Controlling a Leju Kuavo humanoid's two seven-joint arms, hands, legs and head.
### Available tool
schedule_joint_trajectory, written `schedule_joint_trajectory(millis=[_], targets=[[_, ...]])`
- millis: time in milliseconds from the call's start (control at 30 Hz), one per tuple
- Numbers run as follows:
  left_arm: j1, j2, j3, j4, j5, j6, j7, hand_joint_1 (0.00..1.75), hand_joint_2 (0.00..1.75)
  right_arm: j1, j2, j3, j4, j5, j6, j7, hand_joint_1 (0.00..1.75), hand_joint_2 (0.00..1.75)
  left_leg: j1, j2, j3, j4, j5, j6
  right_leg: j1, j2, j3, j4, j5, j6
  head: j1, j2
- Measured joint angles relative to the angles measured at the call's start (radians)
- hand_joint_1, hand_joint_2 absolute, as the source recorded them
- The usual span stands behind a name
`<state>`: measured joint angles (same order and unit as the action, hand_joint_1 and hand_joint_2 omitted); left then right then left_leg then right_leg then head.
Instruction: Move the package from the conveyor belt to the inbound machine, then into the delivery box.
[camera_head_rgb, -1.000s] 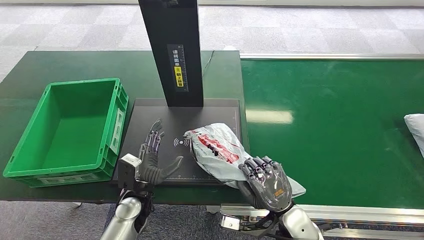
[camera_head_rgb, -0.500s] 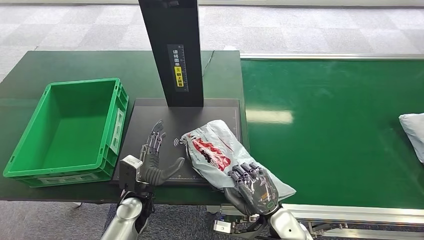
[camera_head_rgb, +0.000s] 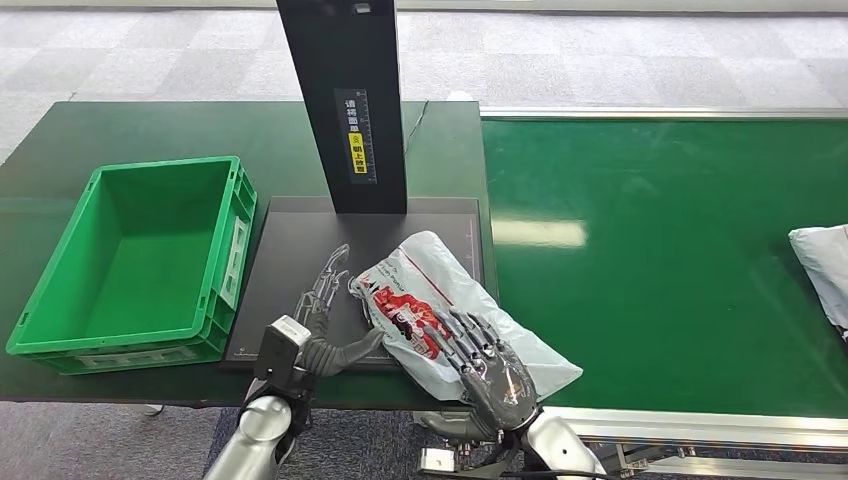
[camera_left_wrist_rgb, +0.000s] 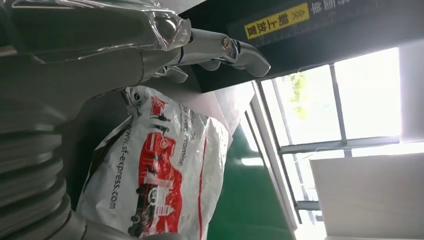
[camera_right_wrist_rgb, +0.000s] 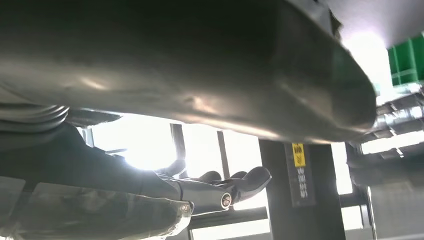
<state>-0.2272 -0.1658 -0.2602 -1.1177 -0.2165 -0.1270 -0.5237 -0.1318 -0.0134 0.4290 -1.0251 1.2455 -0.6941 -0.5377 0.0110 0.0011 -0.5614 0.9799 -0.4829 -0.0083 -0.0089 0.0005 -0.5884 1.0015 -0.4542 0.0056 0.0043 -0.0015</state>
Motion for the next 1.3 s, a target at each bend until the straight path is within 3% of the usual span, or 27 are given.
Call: schedule_joint_trajectory(millis=[200,433,767,1200,1233,1300], targets=[[-0.013,0.016,-0.093,0.022,-0.266,0.042,0.052,0.00,1.75,-0.045,0.018,0.005,0.034,-0.056,0.000,-0.030,0.00,0.00,0.000,0.000,0.000,0.000,0.000,0.000,0.000,0.000,0.000,0.000,0.000,0.000,0.000,0.000],[-0.046,0.023,-0.181,0.095,-0.531,0.207,0.166,0.00,1.75,-0.049,0.023,0.008,0.054,-0.067,0.000,-0.029,0.00,0.00,0.000,0.000,0.000,0.000,0.000,0.000,0.000,0.000,0.000,0.000,0.000,0.000,0.000,0.000],[-0.057,0.016,-0.210,0.152,-0.664,0.218,0.273,0.00,1.75,-0.049,0.022,0.026,0.065,-0.085,0.001,-0.009,0.00,0.00,0.000,0.000,0.000,0.000,0.000,0.000,0.000,0.000,0.000,0.000,0.000,0.000,0.000,0.000],[-0.065,0.000,-0.197,0.190,-0.714,0.226,0.337,0.00,1.75,-0.044,0.019,0.036,0.064,-0.087,0.011,0.009,0.00,0.00,0.000,0.000,0.000,0.000,0.000,0.000,0.000,0.000,0.000,0.000,0.000,0.000,0.000,0.000],[-0.065,-0.003,-0.190,0.191,-0.719,0.229,0.343,0.07,1.75,-0.042,0.018,0.037,0.064,-0.087,0.015,0.013,0.00,0.00,0.000,0.000,0.000,0.000,0.000,0.000,0.000,0.000,0.000,0.000,0.000,0.000,0.000,0.000],[-0.064,-0.008,-0.174,0.191,-0.724,0.231,0.353,0.88,1.75,-0.037,0.017,0.038,0.060,-0.087,0.022,0.019,0.00,0.00,0.000,0.000,0.000,0.000,0.000,0.000,0.000,0.000,0.000,0.000,0.000,0.000,0.000,0.000]])
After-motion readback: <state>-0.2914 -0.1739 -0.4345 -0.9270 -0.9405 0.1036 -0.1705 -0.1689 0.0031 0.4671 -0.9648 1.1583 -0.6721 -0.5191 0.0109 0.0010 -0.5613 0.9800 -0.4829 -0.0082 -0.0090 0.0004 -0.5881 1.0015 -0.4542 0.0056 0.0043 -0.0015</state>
